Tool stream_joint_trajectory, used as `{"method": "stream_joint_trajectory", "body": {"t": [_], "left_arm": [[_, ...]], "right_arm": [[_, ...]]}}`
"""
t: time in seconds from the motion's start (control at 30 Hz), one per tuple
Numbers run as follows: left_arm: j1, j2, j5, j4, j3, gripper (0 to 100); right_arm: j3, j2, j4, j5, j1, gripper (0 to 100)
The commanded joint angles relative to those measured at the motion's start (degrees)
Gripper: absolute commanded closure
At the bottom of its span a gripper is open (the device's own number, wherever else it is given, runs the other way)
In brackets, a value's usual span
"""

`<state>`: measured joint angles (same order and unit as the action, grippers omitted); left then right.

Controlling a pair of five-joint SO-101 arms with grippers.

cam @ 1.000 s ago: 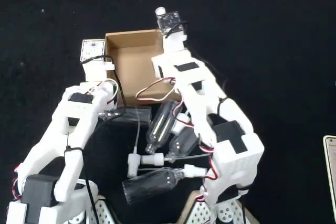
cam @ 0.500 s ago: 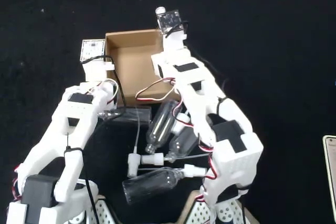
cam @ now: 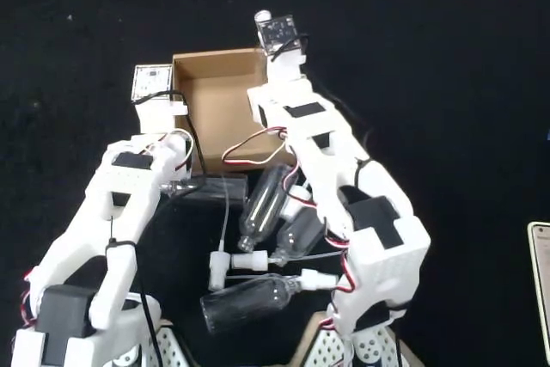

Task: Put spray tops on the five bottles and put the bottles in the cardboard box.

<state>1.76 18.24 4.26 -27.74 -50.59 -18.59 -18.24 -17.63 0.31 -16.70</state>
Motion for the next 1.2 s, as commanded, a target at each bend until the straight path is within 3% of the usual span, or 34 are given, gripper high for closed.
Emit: {"method": "stream_joint_trajectory", "body": {"t": [0.0,0.67,0.87,1.03,1.17], "left_arm": [[-0.04,2.37,0.26,0.79,0.75,93],[-0.04,2.20,0.26,0.79,0.75,93],[-0.04,2.20,0.26,0.79,1.01,93],[-0.04,2.20,0.26,0.79,1.01,93],[-0.04,2.20,0.26,0.79,1.01,93]], "right_arm": [[0.48,1.01,1.67,-0.09,1.93,98.8],[-7.78,10.86,0.62,0.18,2.02,98.7],[-9.27,22.29,-10.11,0.26,2.29,97.6],[-6.46,27.38,-20.92,0.26,5.71,82.5],[-3.91,25.54,-26.99,-0.09,6.86,82.6]]}}
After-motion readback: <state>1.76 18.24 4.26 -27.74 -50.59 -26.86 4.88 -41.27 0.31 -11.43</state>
